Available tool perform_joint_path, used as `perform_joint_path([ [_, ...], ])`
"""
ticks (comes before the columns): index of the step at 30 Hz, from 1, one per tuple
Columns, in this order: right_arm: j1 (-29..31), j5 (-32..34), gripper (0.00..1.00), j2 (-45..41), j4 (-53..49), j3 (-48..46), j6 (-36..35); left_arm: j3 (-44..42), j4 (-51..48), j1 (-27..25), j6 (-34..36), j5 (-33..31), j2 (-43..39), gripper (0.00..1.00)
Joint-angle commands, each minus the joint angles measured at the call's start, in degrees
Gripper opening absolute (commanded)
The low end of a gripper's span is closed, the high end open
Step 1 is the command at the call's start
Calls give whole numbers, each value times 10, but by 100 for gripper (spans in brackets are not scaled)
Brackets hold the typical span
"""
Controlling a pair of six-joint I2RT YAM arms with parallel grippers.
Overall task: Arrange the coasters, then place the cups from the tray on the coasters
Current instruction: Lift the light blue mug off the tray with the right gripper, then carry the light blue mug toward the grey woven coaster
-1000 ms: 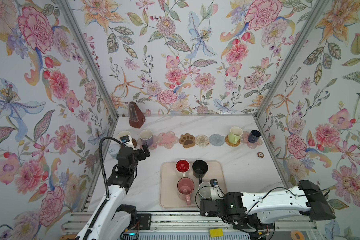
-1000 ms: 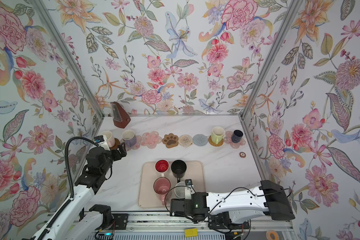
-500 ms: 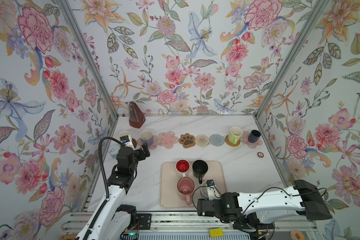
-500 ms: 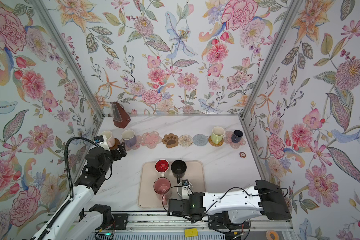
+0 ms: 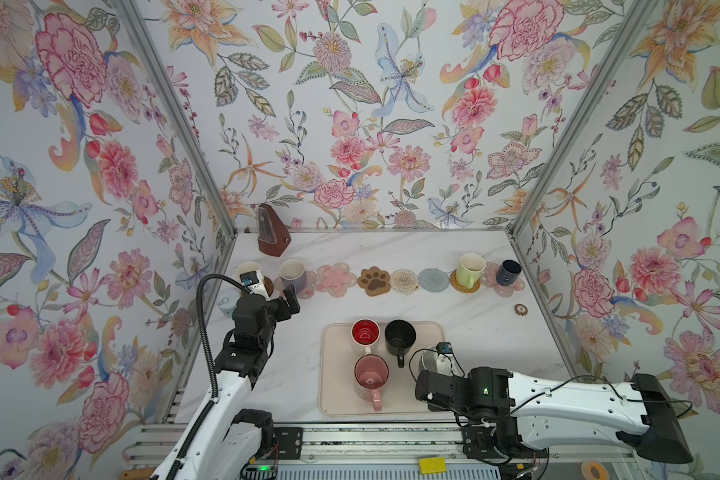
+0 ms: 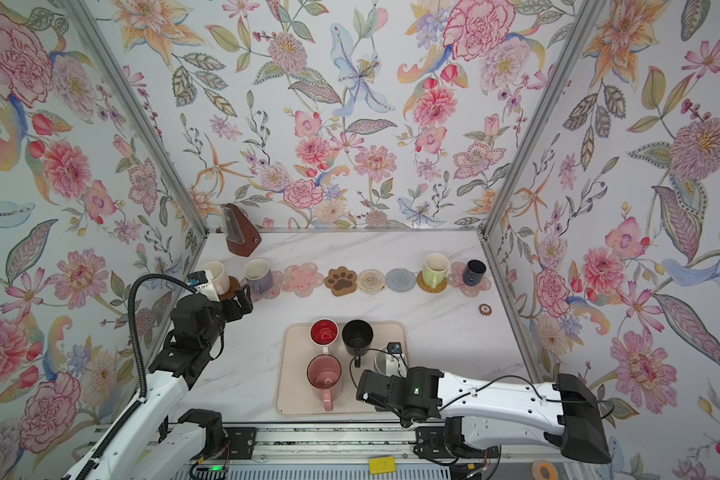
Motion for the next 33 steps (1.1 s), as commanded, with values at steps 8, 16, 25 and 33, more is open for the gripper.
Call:
perform_joint_path([
  [8,-267,25,0,27,59,128,-298,-12,-7,5,-16,0,-14,99],
  [16,-401,-67,0,180,155,219,-459,-15,-26,5,-28,2,-21,99],
  [25,-481,-136,0,297,207,291,-537,-22,-57,4,-33,-12,-59,99],
  [33,-516,-138,0,346,225,319,-557,-20,-61,5,-35,-13,-63,99],
])
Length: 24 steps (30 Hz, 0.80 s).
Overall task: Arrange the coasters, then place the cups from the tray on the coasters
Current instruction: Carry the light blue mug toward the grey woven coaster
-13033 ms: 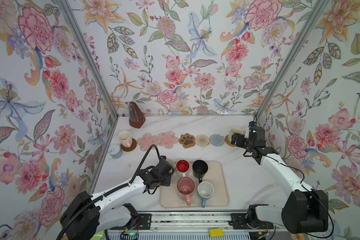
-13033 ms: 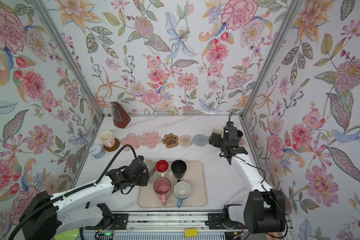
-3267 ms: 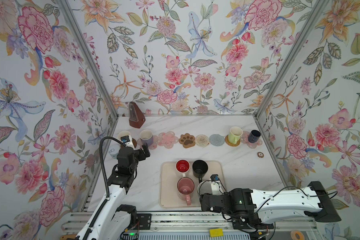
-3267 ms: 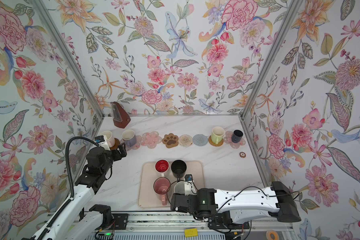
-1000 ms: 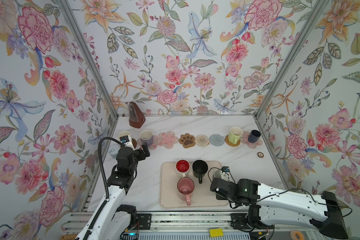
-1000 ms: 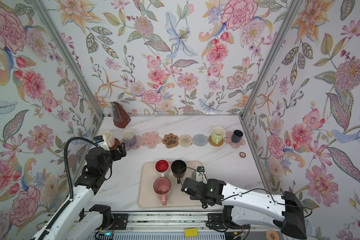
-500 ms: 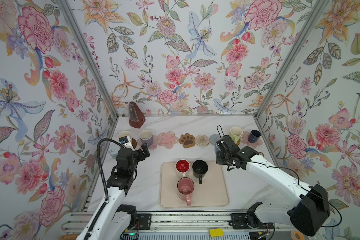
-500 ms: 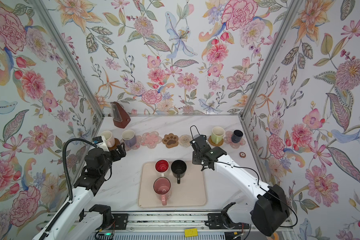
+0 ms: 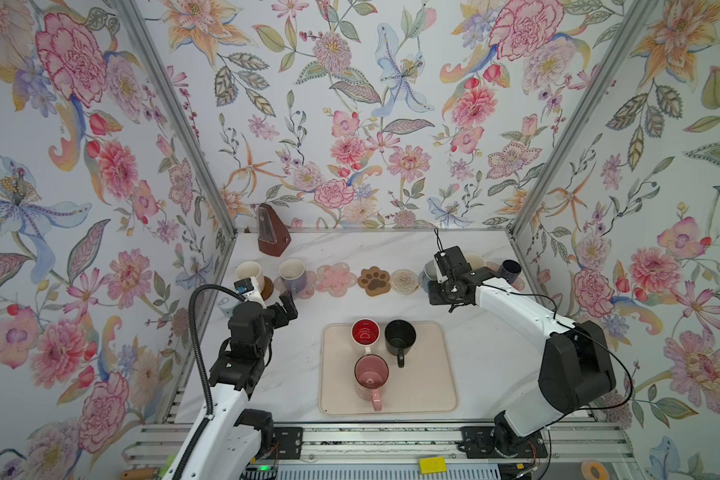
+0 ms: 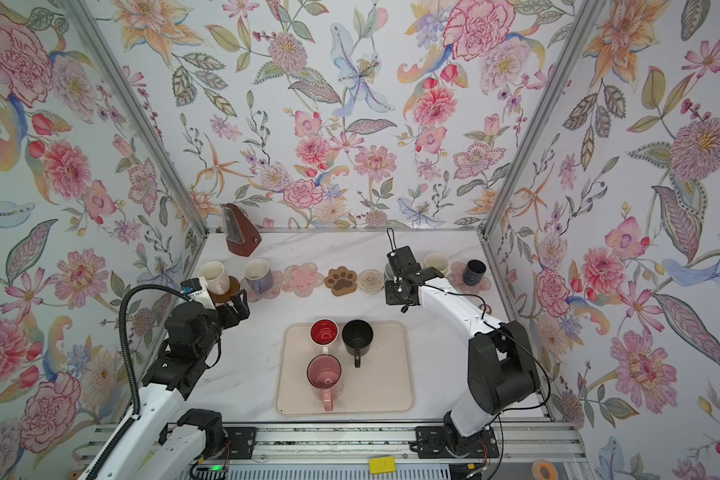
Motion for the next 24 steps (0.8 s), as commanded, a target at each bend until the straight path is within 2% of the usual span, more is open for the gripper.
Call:
perform_joint_path([
  [1,-13,1,0,8,39,26,-21,-5,-10,4,-5,-10,0,99],
  [24,-53,9,0,119,64,99,-35,1,-12,5,0,-11,8,99],
])
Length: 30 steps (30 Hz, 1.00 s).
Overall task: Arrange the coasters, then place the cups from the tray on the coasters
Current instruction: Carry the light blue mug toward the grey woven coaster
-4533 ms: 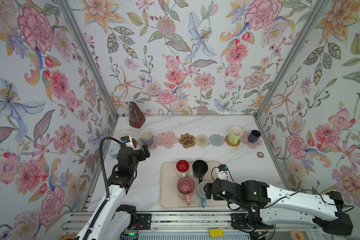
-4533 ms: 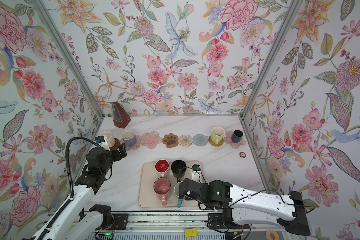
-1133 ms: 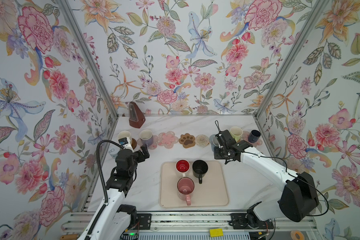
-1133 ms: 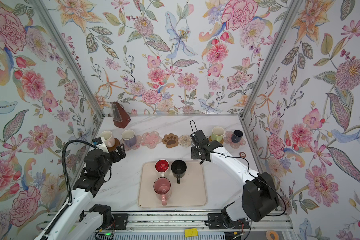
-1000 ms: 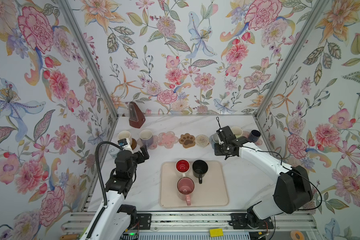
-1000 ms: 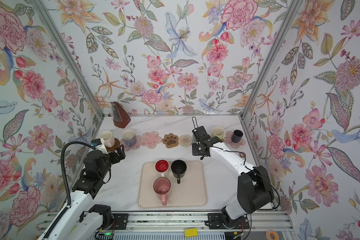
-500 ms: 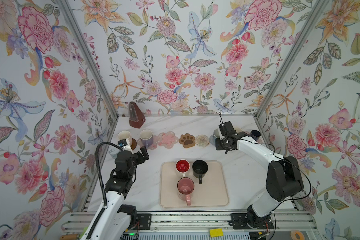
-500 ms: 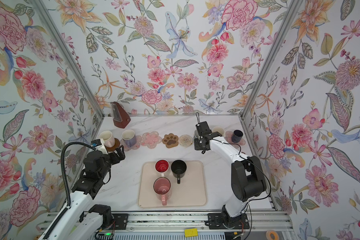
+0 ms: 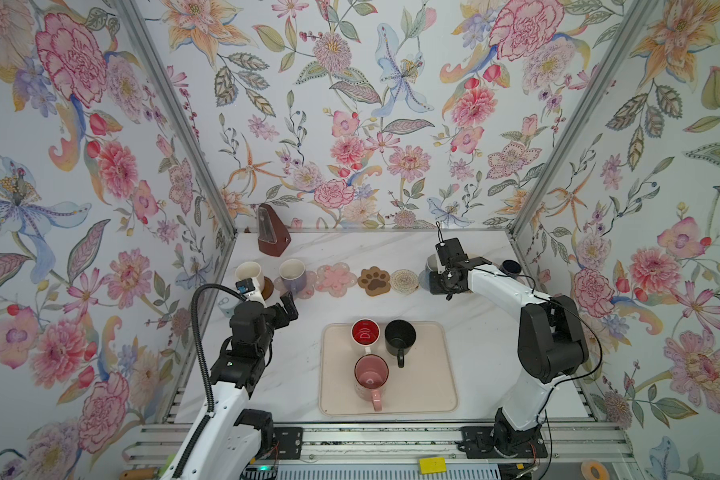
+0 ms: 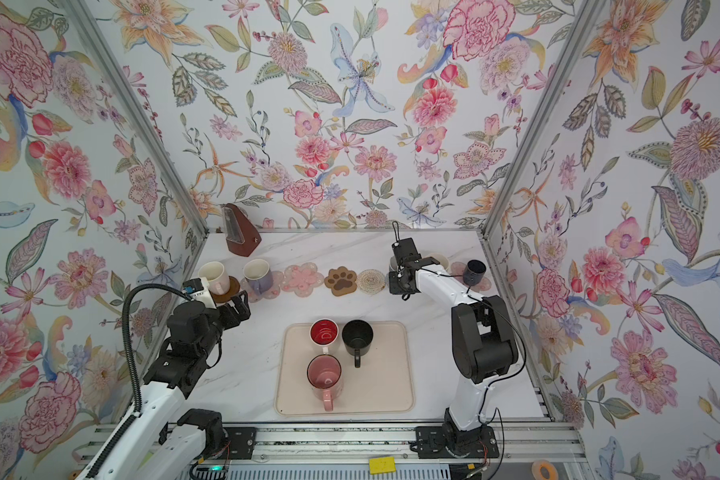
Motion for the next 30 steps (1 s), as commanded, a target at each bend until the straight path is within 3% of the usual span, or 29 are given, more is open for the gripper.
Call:
perform_joint_path([
  [1,-7,9,0,5,30,30,-10,1,-9,5,0,-11,-2,99],
  [30,-26,-13,0,48,62,31,-10,2,-9,5,-3,-10,-1,99],
])
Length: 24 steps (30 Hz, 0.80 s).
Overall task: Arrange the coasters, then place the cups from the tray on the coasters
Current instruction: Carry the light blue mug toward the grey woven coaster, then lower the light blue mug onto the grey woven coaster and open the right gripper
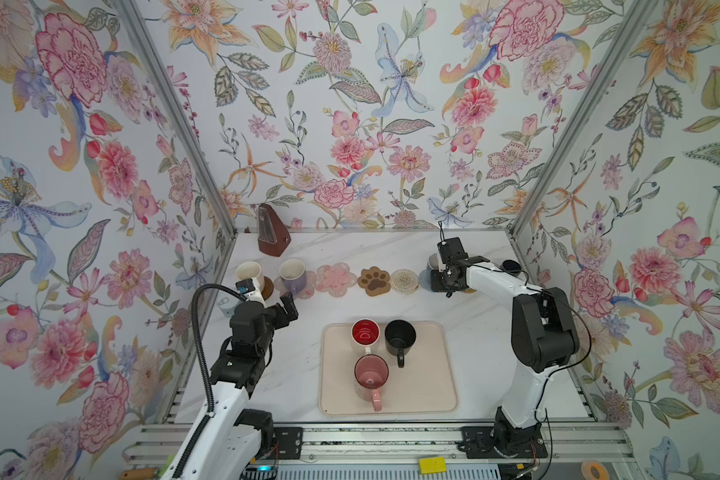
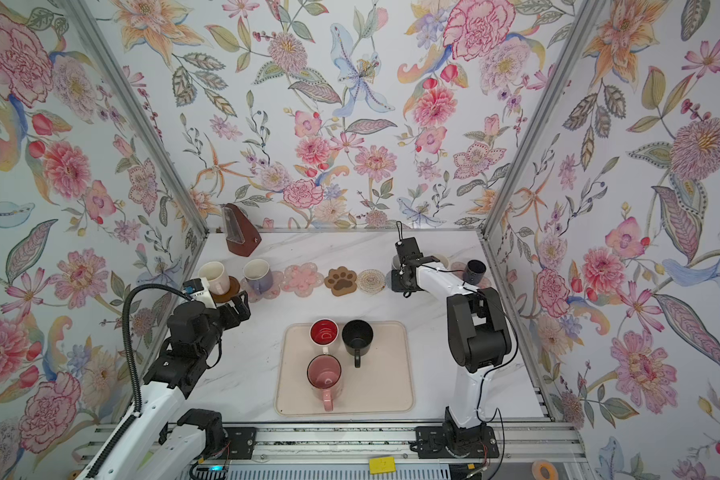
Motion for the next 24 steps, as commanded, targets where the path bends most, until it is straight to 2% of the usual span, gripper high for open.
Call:
perform_joint_path([
  [1,-5,-1,0,1,33,17,-6,2,-7,5,-3,-10,-1,99],
  [17,-5,-6,2,7,35,12,0,2,-8,5,-2,-9,0,99],
  [19,-6,-8,7,6,35,11,1,3,-8,5,-2,-9,0,99],
  [22,-5,-9,19,-3,36,6,5,4,-10,5,-2,-10,0,99],
  [24,-6,-15,32,-15,42,-2,5,5,-10,4,-4,-10,0,99],
])
